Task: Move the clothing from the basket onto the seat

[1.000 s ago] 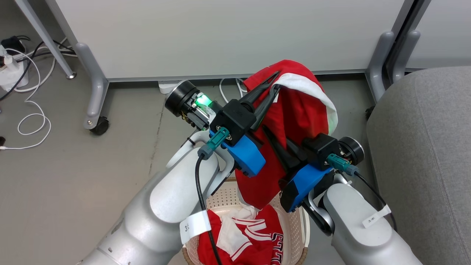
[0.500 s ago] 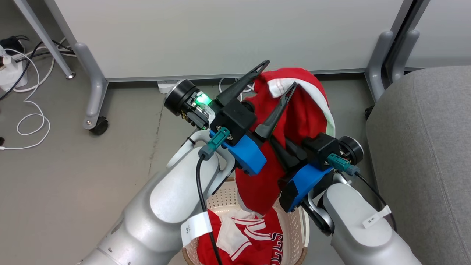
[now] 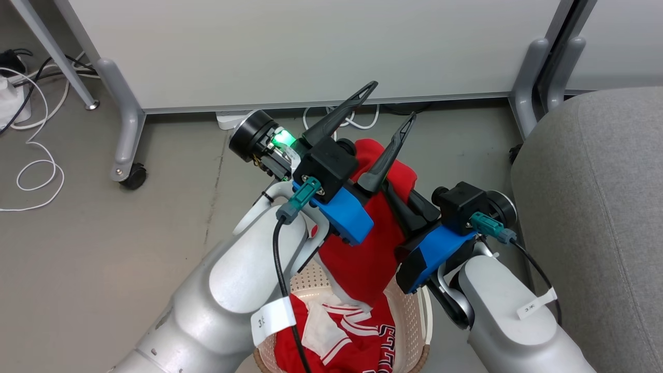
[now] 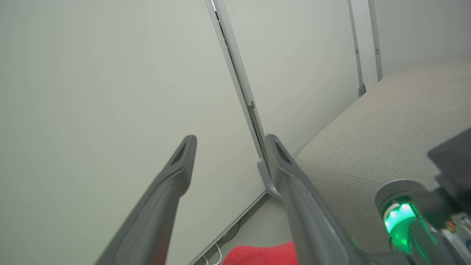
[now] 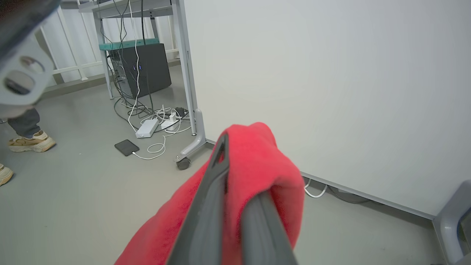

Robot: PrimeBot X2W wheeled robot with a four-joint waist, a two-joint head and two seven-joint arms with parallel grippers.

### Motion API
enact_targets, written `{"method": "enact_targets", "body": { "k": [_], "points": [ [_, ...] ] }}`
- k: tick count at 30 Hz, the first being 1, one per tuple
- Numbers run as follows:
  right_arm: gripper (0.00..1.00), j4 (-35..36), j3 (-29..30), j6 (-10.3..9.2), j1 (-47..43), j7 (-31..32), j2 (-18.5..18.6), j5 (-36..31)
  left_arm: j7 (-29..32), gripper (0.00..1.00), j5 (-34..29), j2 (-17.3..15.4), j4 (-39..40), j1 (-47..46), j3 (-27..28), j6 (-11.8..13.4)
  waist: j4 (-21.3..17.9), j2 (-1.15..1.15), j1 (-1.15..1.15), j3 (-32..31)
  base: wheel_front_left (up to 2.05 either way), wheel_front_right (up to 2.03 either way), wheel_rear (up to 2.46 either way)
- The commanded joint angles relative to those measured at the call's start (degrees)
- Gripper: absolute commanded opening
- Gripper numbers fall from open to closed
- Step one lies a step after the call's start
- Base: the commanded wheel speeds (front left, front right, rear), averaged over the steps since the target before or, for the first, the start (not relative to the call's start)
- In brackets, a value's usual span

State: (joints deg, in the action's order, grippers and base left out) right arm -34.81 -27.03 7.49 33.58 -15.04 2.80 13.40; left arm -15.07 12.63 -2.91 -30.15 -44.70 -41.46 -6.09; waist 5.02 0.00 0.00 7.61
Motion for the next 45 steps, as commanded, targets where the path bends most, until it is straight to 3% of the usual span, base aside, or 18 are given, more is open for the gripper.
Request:
{"method": "enact_targets", "body": {
  "k": [1,12,21,45],
  "points": [
    [0.00,0.52,0.25,0.01,-0.87,-0.22,0.15,0.89,-0.16,1.00,0.39,0.03,-0.06,0.57,0.37,-0.10,-0.14,0.00,0.00,0.11,0.00,0.00,0.00],
    [0.00,2.85,3.96,0.01,-1.20,-0.22,0.16,-0.23,-0.16,1.00,0.98,0.02,0.18,2.08,1.28,-0.28,-2.51,0.00,0.00,1.38,0.00,0.00,0.00],
    [0.00,6.42,8.99,0.01,-2.76,-0.22,0.15,-3.70,-0.16,1.00,0.49,0.02,0.54,3.37,1.62,-0.56,-6.69,0.00,0.00,2.91,0.00,0.00,0.00],
    [0.00,17.41,24.54,0.01,-15.14,-0.22,0.08,-6.93,-0.16,1.00,-0.50,-0.26,-0.31,8.36,-0.47,-1.36,-23.52,0.00,0.00,3.75,0.00,0.00,0.00]
  ]
}}
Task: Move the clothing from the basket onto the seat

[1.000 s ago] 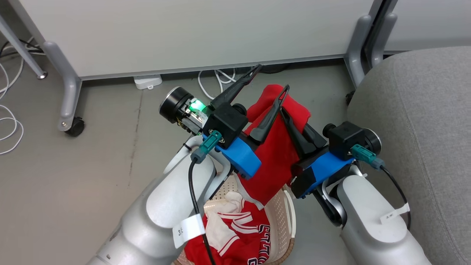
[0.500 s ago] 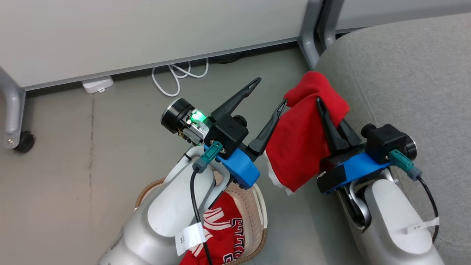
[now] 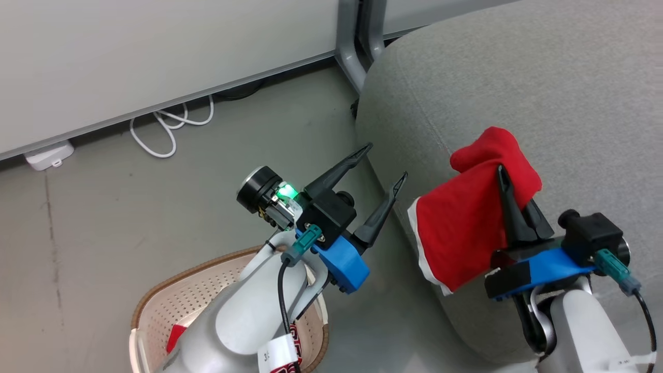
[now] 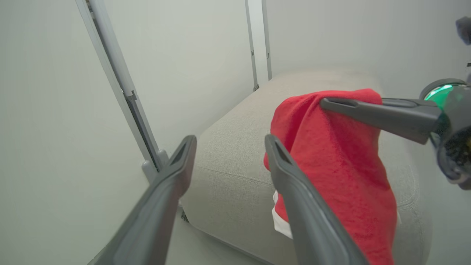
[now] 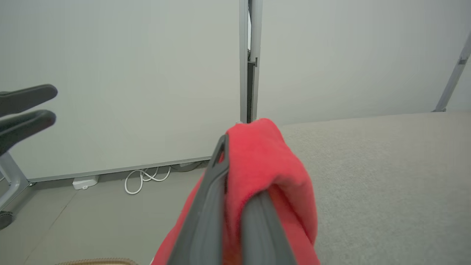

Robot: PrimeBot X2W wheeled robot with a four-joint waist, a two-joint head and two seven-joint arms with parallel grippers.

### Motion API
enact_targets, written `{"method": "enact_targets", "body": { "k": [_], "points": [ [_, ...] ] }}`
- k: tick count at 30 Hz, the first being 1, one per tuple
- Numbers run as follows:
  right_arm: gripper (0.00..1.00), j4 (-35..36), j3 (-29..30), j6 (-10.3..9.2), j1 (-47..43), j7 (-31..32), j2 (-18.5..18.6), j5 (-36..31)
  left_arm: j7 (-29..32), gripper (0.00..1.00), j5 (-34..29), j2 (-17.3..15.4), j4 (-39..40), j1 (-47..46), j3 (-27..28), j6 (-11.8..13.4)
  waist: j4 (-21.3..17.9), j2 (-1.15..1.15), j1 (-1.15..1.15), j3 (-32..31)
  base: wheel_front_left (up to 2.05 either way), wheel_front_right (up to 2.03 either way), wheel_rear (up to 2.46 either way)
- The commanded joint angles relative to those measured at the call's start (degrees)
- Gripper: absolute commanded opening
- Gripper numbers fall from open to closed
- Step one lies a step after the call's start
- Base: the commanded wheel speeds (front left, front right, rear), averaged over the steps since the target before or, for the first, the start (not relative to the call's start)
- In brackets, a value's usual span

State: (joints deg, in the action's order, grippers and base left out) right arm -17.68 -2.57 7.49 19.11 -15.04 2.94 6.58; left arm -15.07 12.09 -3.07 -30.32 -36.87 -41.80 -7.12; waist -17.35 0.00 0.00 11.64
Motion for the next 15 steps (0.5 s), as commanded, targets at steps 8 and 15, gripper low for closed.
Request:
{"method": "enact_targets", "body": {
  "k": [8,15],
  "points": [
    [0.00,2.05,2.54,0.01,-4.71,-0.22,-0.07,0.33,-0.16,1.00,0.42,0.01,-0.79,1.31,-1.99,-0.29,-4.23,0.00,0.00,-0.62,0.00,0.00,0.00],
    [0.00,2.22,2.97,0.01,-5.44,-0.22,-0.08,0.65,-0.16,1.00,0.85,0.08,-0.95,0.93,-2.12,-0.33,-4.73,0.00,0.00,-1.03,0.00,0.00,0.00]
  ]
}}
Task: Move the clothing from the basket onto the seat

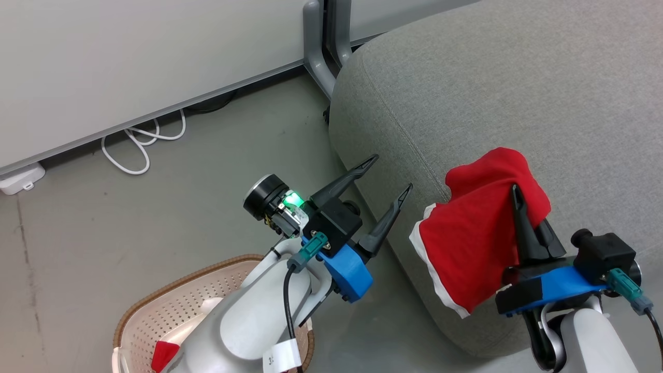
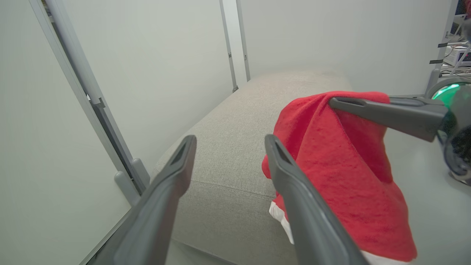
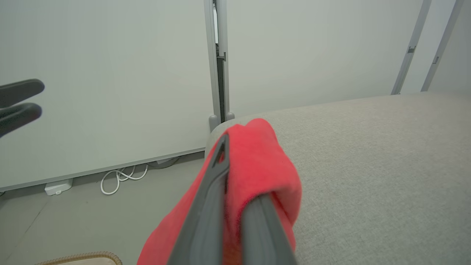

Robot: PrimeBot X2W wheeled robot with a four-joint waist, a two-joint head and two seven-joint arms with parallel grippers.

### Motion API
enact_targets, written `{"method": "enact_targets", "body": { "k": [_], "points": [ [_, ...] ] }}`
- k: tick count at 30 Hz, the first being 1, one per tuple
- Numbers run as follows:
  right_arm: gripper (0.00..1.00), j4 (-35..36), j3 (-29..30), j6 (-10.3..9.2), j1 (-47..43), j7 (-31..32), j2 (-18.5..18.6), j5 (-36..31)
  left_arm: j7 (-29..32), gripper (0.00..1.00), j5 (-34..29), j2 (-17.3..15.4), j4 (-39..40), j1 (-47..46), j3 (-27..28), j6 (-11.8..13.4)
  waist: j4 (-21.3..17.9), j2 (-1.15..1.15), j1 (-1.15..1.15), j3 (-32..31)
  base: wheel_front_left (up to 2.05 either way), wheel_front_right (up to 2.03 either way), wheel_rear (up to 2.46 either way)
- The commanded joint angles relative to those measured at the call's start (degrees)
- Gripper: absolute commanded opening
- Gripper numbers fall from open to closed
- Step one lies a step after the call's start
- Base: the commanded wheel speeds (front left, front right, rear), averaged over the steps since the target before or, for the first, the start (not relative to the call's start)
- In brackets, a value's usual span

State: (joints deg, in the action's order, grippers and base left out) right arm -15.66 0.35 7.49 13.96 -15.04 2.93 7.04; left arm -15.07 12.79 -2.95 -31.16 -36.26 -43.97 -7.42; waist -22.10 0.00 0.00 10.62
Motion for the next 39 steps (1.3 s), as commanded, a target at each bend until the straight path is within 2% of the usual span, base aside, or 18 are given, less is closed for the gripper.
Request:
{"method": "enact_targets", "body": {
  "k": [1,8,16,20,25,29,33,37,39],
  "points": [
    [0.00,0.21,0.03,0.01,0.04,-0.22,-0.06,0.16,-0.16,1.00,0.13,-0.05,-0.06,0.23,0.11,-0.03,0.04,0.00,0.00,0.02,0.00,0.00,0.00],
    [0.00,1.81,0.93,0.01,5.94,-0.22,-0.06,-0.58,-0.16,1.00,-0.68,-0.41,0.39,-1.37,0.60,-0.05,0.62,0.00,0.00,2.15,0.00,0.00,0.00],
    [0.00,3.74,7.47,0.01,22.03,-0.22,1.11,-2.23,-0.16,1.00,-2.44,-2.13,0.63,-6.54,-0.34,-0.07,2.67,0.00,0.00,11.13,0.00,0.00,0.00],
    [0.00,5.21,13.32,0.01,30.13,-0.22,3.64,-2.50,-0.16,1.00,-2.95,-3.14,0.82,-10.36,-1.96,-0.08,4.77,0.00,0.00,17.13,0.00,0.00,0.00],
    [0.00,6.26,19.65,0.01,38.70,-0.21,9.11,-3.24,0.10,1.00,-3.85,-4.95,1.33,-15.04,-3.88,-0.07,6.46,0.00,0.00,24.43,0.00,0.00,0.00],
    [0.00,3.90,23.90,0.01,43.18,-0.21,14.05,-2.74,0.79,1.00,-4.18,-6.51,2.59,-17.63,-4.14,-0.07,6.72,0.00,0.00,29.46,0.00,0.00,0.00],
    [0.00,-0.86,26.84,0.01,45.21,-0.21,17.47,-2.60,1.47,1.00,-4.37,-7.87,4.02,-19.21,-4.11,-0.07,6.66,0.00,0.00,33.12,0.00,0.00,0.00],
    [0.00,-7.52,28.00,0.01,45.00,-0.22,19.05,-4.32,2.03,1.00,-4.63,-8.68,5.35,-19.94,-4.23,0.16,6.70,0.00,0.00,35.32,0.00,0.00,0.00],
    [0.00,-10.89,28.10,0.01,44.64,-0.23,18.58,-5.47,2.14,1.00,-4.75,-8.94,5.95,-20.05,-4.43,0.31,6.75,0.00,0.00,35.95,0.00,0.00,0.00]
  ]
}}
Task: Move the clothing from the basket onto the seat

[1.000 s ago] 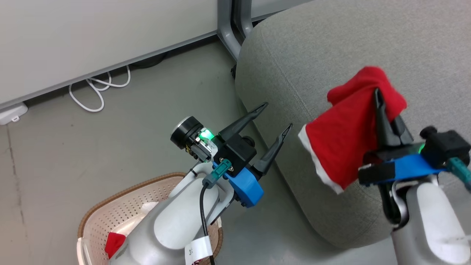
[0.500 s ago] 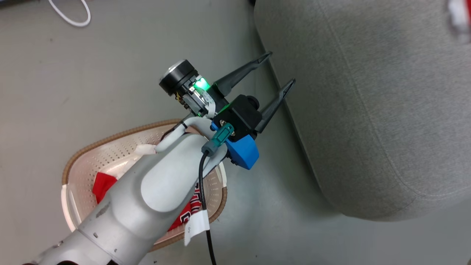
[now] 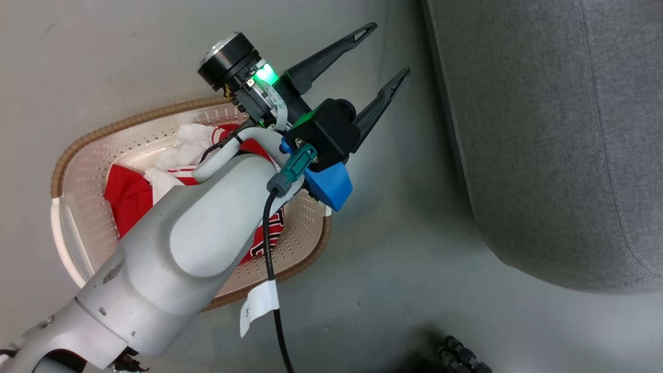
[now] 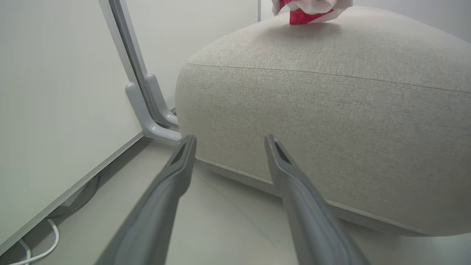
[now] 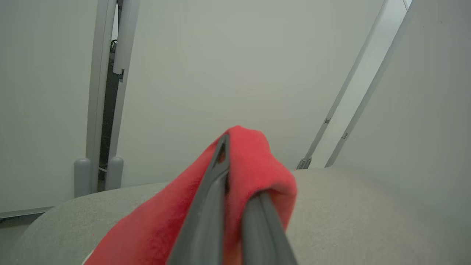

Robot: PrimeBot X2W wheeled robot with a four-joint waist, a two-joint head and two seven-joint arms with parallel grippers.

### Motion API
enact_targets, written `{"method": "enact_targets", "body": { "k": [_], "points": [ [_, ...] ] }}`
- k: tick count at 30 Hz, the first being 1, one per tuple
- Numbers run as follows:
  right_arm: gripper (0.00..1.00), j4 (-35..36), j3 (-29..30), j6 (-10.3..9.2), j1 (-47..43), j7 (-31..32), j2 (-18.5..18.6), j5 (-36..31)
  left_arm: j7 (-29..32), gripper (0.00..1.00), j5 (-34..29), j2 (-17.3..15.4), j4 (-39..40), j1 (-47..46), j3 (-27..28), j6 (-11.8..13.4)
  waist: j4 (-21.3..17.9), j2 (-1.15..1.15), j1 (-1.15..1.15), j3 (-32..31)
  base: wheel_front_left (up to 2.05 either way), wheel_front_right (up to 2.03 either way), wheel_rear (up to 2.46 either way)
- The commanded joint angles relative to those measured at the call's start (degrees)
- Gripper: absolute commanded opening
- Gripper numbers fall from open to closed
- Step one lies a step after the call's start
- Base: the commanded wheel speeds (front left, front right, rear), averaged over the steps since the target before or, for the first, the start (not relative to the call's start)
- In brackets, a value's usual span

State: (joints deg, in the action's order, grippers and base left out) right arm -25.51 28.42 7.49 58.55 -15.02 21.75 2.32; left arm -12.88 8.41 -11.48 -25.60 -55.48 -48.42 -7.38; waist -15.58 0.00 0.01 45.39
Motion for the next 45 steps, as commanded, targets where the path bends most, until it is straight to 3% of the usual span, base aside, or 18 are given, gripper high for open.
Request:
{"method": "enact_targets", "body": {
  "k": [1,6,14,15,16,24,29,34,37,45],
  "points": [
    [0.00,-2.55,0.02,0.01,-0.41,-0.24,-0.64,-1.27,0.00,1.00,-0.32,-0.51,0.58,-0.76,-0.06,0.29,0.23,0.00,-0.01,1.29,0.00,0.00,0.00],
    [0.00,-10.85,1.11,0.01,-2.87,-0.20,-2.82,-3.80,-0.09,1.00,0.22,-0.92,1.00,-0.87,-0.11,0.46,0.56,0.00,-0.01,1.47,0.00,0.00,0.00],
    [0.00,-15.18,1.10,0.01,-4.43,-0.23,-5.79,-3.30,-0.34,1.00,0.87,-1.43,1.03,-0.63,-0.23,0.96,0.72,0.00,-0.01,0.63,0.00,0.00,0.00],
    [0.84,-14.73,1.01,0.01,-5.02,-0.23,-6.09,-3.13,-0.34,1.00,0.99,-1.42,1.01,-0.54,-0.18,1.07,0.75,0.00,-0.01,0.34,0.00,0.00,0.00],
    [1.00,-14.10,0.71,0.01,-5.93,-0.23,-6.24,-3.20,-0.44,1.00,1.11,-1.38,0.90,-0.34,-0.22,1.15,0.78,0.00,-0.01,-0.07,0.00,0.00,0.00],
    [1.00,-8.19,0.63,0.01,-14.63,-0.23,-8.10,-2.07,-1.67,1.00,2.74,-0.03,-0.28,2.26,0.31,2.23,0.77,0.00,-0.01,-5.61,0.00,0.00,0.00],
    [1.00,0.83,-2.11,0.01,-24.33,-0.22,-11.28,-2.52,-2.35,1.00,5.97,0.00,-1.29,6.73,3.78,4.40,0.58,0.00,-0.01,-12.72,0.00,0.00,0.00],
    [1.00,7.55,-5.96,0.01,-29.62,-0.23,-13.53,-1.95,-2.36,1.00,7.98,-0.82,1.09,11.81,9.08,6.20,1.27,0.00,-0.01,-18.39,0.00,0.00,0.00],
    [1.00,12.17,-10.35,0.01,-32.80,-0.23,-14.03,-0.78,-2.37,1.00,9.62,-1.26,3.22,16.60,15.10,7.86,2.62,0.00,-0.01,-22.49,0.00,0.00,0.00],
    [1.00,17.97,-16.96,0.01,-38.18,-0.23,-15.50,0.44,-2.37,1.00,9.76,-1.07,5.69,25.21,25.11,8.60,6.48,0.00,-0.01,-28.57,0.00,0.00,0.00]
  ]
}}
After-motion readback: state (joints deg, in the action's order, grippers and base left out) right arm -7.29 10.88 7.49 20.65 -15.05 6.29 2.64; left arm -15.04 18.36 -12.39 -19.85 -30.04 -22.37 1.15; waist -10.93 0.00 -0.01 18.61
